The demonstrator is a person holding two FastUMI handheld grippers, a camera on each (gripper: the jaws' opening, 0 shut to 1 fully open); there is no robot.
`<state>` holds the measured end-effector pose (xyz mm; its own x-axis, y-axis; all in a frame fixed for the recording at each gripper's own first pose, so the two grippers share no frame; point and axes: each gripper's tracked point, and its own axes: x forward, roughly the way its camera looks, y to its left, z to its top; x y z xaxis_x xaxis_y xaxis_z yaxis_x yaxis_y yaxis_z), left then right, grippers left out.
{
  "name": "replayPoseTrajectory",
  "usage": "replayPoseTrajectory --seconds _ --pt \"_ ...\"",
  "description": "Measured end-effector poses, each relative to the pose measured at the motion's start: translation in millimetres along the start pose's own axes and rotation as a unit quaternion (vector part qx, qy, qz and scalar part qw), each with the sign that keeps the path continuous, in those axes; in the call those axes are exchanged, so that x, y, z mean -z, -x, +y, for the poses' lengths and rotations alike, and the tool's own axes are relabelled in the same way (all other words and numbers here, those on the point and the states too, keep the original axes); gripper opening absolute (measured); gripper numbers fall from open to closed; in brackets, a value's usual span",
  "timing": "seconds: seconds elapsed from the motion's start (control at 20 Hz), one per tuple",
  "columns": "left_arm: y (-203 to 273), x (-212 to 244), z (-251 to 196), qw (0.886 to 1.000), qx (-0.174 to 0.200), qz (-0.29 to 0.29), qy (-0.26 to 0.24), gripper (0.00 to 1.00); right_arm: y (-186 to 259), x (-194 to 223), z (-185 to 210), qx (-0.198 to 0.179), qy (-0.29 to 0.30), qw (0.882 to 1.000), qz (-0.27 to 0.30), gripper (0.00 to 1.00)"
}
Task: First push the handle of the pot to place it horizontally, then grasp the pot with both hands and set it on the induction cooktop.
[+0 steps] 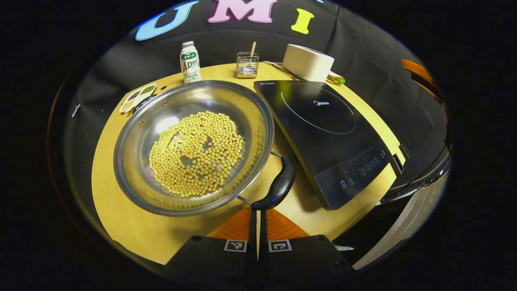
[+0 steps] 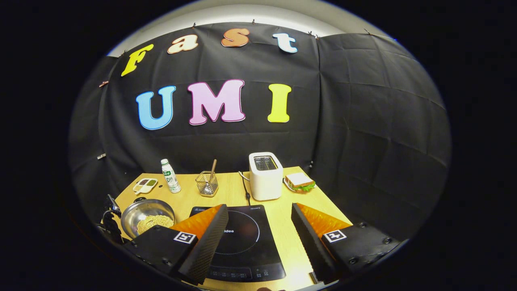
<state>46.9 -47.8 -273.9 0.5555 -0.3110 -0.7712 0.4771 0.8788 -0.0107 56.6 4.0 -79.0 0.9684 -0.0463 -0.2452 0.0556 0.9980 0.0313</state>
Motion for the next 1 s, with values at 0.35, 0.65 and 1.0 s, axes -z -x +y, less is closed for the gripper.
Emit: replayPoseTrajectory --seconds 0.35,0.65,1.0 --pt "-16 -23 -11 1.000 0.005 -0.004 0.007 0.05 -13 3 -19 0.005 -0.009 1.000 0.010 0.98" --pt "-36 -57 -19 0.999 0.012 -0.016 0.025 0.05 -22 3 -33 0.010 -0.014 1.000 0.014 0.98" --pt "-63 -101 -23 0.998 0.023 -0.025 0.052 0.05 -31 4 -45 0.014 -0.005 1.000 0.017 0.98"
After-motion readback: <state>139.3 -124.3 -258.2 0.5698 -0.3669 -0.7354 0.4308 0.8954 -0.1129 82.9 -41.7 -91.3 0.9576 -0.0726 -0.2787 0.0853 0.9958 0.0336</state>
